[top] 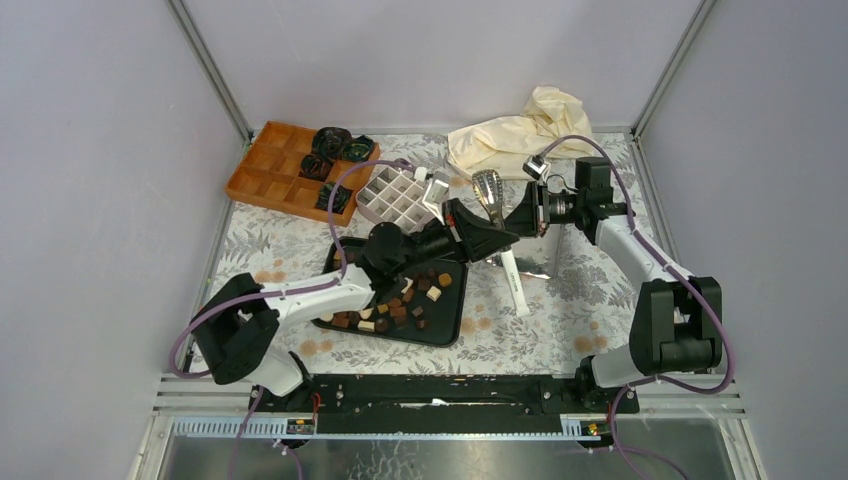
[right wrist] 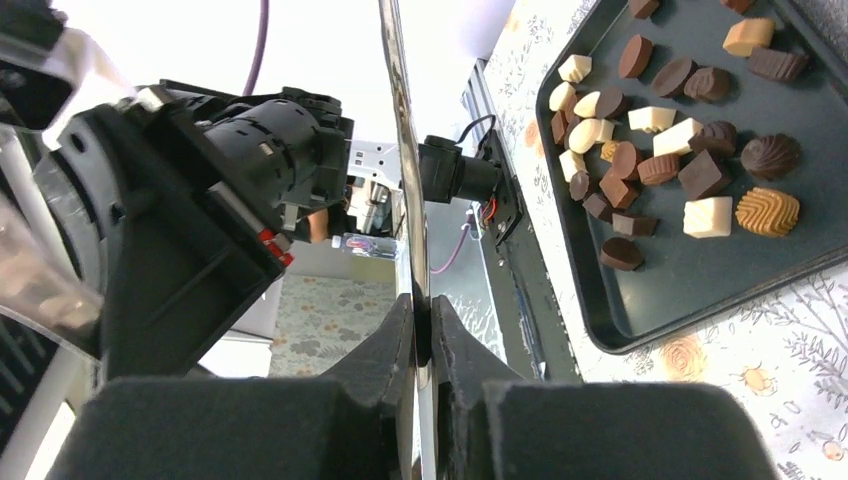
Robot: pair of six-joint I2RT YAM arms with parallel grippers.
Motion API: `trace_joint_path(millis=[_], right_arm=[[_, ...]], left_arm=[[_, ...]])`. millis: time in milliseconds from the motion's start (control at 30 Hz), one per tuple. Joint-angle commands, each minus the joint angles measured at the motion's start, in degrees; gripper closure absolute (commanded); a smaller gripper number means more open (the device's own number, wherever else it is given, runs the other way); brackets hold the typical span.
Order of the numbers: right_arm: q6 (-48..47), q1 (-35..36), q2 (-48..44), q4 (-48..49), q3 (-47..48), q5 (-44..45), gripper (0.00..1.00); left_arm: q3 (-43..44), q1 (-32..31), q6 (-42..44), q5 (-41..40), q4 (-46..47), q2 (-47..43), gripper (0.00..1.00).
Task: Pack the chocolate
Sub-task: Adjust the clamp.
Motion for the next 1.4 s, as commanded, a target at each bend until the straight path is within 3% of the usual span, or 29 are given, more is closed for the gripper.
trace_joint_path(millis=[0,67,133,200,300,533,967,1167,1367], right_arm=[[2.40,-0.16,-0.47,5.64,2.62,1.17,0.85],[-4.21,-0.39,-2.20,0.78,6.63,0.19,0.54],[-20.98,-1.08,-3.80,-19.38,13.29,3.32,0.27],[-37.31,-1.30,-5.32,-34.01,19.35,8.42,0.11],[-48.95,-1.33,-8.54,-42.94,22.15,11.41,0.01],[-74.75,-0.37,-11.19,-60.73,20.02,-0.70,0.00],[-52.71,5.23,-9.50,-46.33,19.01,8.32,0.00],[-41.07,6.55,-7.34,-38.13,20.40,2.34,0.00],[-30.08,7.59,-6.21,-31.03,21.14,0.91,0.11]], left_arm=[[-3.17,-0.11,-0.87,-5.56,19.15,-4.93,1.00],[-5.82,1.62,-5.19,-7.98,20.47,-4.66,1.00],[-8.99,3.67,-8.49,-10.51,22.58,-5.13,1.00],[-11.68,4.83,-9.22,-12.70,22.70,-6.80,1.00],[-13.83,5.38,-7.67,-15.53,18.97,-9.67,1.00],[-10.84,5.34,-6.52,-15.03,19.75,-7.65,1.00],[-3.95,2.50,-3.52,-18.47,22.18,-1.70,1.00],[-3.63,0.95,-3.34,-23.23,25.41,-0.22,1.00],[-2.99,0.40,-5.50,-28.17,29.19,1.93,1.00]])
